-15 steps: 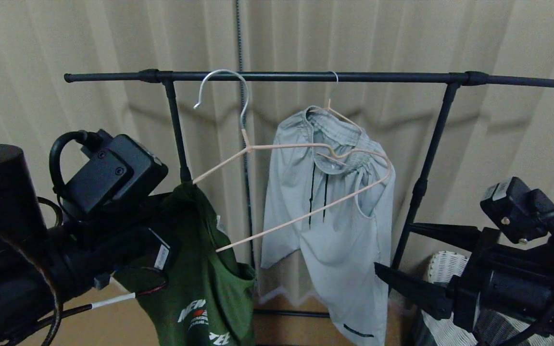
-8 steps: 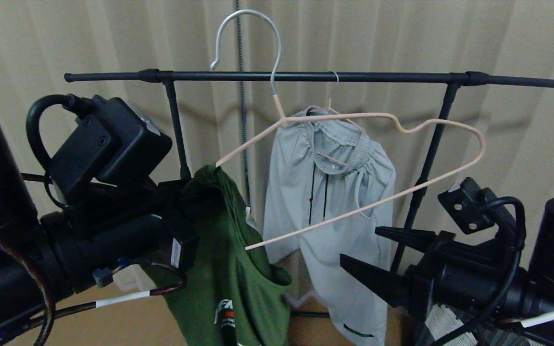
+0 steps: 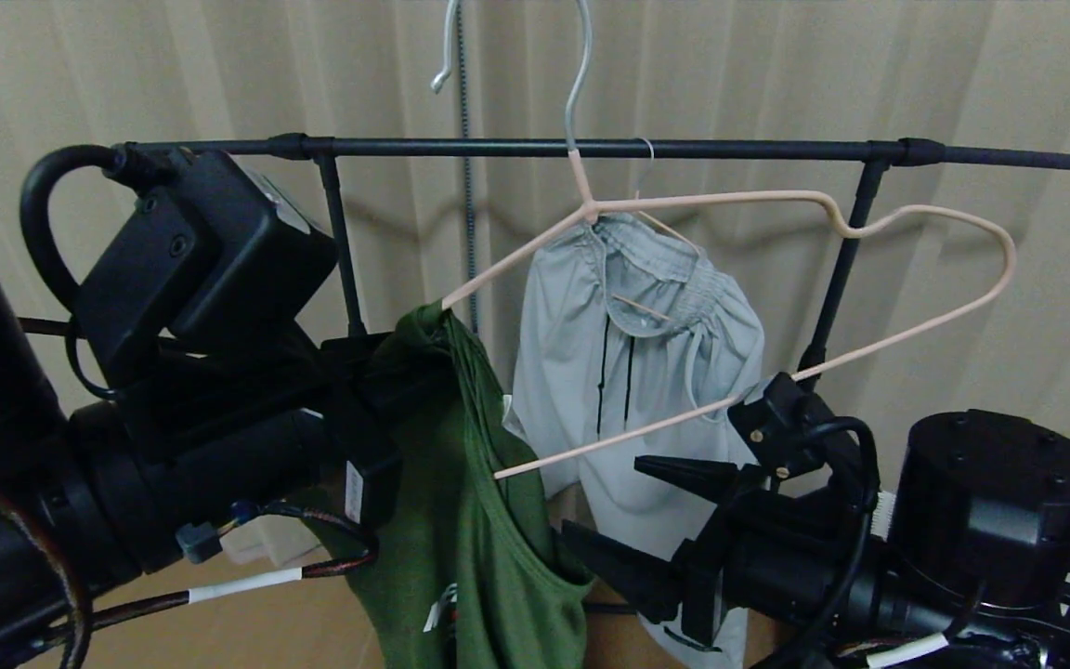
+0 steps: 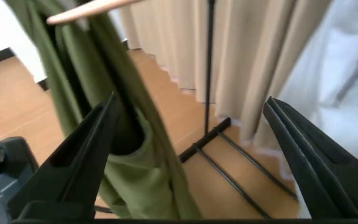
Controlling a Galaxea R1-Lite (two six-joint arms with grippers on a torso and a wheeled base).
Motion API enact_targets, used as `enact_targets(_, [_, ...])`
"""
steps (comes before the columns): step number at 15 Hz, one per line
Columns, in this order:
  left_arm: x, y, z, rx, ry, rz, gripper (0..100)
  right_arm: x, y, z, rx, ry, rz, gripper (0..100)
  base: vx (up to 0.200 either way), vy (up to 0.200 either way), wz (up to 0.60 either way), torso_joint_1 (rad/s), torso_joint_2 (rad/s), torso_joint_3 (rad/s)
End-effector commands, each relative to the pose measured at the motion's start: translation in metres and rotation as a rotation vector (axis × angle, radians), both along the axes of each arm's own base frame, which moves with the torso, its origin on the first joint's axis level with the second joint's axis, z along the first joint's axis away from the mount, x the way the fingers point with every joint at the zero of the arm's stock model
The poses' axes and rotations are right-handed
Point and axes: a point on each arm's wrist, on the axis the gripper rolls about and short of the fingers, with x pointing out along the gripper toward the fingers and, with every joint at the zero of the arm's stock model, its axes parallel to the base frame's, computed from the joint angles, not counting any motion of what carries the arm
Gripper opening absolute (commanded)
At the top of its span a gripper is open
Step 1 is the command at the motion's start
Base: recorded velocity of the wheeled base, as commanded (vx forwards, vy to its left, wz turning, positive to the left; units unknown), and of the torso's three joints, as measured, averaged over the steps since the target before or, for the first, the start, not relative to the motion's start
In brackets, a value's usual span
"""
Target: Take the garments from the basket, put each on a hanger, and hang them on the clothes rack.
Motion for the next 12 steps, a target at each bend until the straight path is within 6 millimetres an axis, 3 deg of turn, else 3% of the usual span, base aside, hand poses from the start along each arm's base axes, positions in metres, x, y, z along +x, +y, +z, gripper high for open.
enact_targets(1, [-0.002,-0.001,0.001,-0.004,-0.003,-0.007,0,0.001,0.009,-0.009,-0.025,0.022,0.021,100,0.000,0.000,0.00,0.000,0.00,0.000])
enact_targets(9, [-0.005,0.000,0.005,-0.040,0.001,-0.014,0,0.012,0.012,-0.037,-0.106,0.088,-0.021,100,0.000,0.000,0.00,0.000,0.00,0.000])
enact_targets(12, [-0.003,0.004,0.003,-0.030,0.006,0.019,0,0.024,-0.017,-0.043,-0.147,0.097,-0.182,100,0.000,0.000,0.00,0.000,0.00,0.000])
